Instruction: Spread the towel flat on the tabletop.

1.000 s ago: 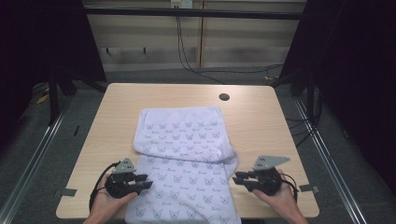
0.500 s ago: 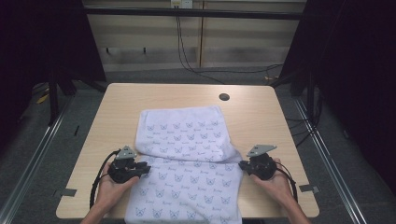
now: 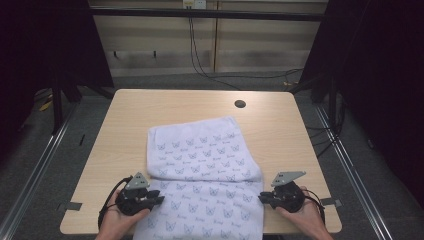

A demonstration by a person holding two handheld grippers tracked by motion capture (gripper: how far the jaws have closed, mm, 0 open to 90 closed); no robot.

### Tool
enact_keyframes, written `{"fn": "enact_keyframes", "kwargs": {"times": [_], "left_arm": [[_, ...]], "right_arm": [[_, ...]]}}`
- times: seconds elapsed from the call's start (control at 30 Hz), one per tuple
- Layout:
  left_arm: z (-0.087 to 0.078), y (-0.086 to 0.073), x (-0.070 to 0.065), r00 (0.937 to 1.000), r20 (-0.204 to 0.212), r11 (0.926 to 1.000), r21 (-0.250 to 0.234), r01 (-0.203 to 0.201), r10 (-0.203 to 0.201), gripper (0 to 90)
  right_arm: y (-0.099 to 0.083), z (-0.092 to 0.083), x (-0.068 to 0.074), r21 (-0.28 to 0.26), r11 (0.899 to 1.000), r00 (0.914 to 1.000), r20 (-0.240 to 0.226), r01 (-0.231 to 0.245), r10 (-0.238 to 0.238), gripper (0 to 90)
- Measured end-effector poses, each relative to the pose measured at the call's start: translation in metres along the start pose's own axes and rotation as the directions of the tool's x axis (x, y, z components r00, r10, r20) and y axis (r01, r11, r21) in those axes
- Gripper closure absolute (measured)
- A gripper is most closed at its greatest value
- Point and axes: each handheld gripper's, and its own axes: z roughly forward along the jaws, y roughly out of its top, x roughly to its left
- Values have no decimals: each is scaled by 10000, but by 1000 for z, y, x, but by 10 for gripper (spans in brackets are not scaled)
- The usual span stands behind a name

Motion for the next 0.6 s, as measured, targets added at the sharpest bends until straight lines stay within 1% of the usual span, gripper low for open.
{"fn": "enact_keyframes", "kwargs": {"times": [0.03,0.07,0.1,0.13,0.17,0.2,0.23,0.27,0.3,0.33,0.37,0.4,0.43,0.47,0.5,0.53,0.57,0.6], "left_arm": [[-2,-2,-4,9996,265,9999,138,94,-98,686],[-4,-2,-5,9994,359,9997,262,-16,7,680],[-4,-2,-5,9994,359,9997,262,-16,7,662],[-3,-1,-4,9986,534,9998,213,-3,-9,662],[-4,5,0,9992,400,9994,-351,-69,83,640],[-4,5,0,9992,400,9994,-351,-69,83,636],[-5,11,5,9992,390,9980,-637,36,-11,636],[-5,19,11,9995,268,9957,-910,176,-152,635],[-4,28,17,9995,-72,9935,-1103,288,-298,635],[-2,35,26,9986,-229,9916,-1217,449,-481,636],[2,40,35,9956,-288,9885,-1246,854,-896,636],[8,44,46,9899,-404,9843,-1191,1304,-1360,636],[14,47,56,9807,-396,9753,-1203,1854,-1913,637],[20,48,65,9751,-553,9698,-1298,2063,-2148,657],[25,51,71,9731,-619,9674,-1389,2116,-2217,659],[29,55,75,9708,-745,9671,-1328,2169,-2279,659],[34,60,78,9712,-897,9720,-1020,2117,-2209,665],[38,66,81,9704,-1095,9760,-558,2104,-2154,670]], "right_arm": [[3,-1,-1,-318,9995,10000,-55,-22,21,775],[8,-2,-2,-673,9977,10000,29,-53,55,751],[16,-3,-4,-1035,9945,9998,104,-137,148,733],[16,-3,-4,-1035,9945,9998,104,-137,148,733],[38,3,-11,-1630,9864,9996,121,-219,242,740],[47,8,-15,-1697,9854,9998,167,-94,124,740],[47,8,-15,-1697,9854,9998,167,-94,124,740],[58,17,-19,-1709,9853,9997,212,-65,103,741],[77,36,-28,-1645,9863,9998,84,-149,165,760],[85,45,-33,-1643,9861,9996,121,-242,266,761],[85,45,-33,-1643,9861,9996,121,-242,266,761],[92,55,-37,-1580,9869,9993,130,-337,362,765],[97,63,-42,-1539,9872,9989,147,-420,448,770],[103,80,-51,-1172,9914,9974,358,-587,633,778],[104,87,-55,-1020,9928,9965,476,-631,683,781],[104,87,-55,-1020,9928,9965,476,-631,683,781],[104,92,-58,-845,9937,9959,462,-736,776,798],[105,93,-61,-973,9922,9953,490,-781,832,797]]}}
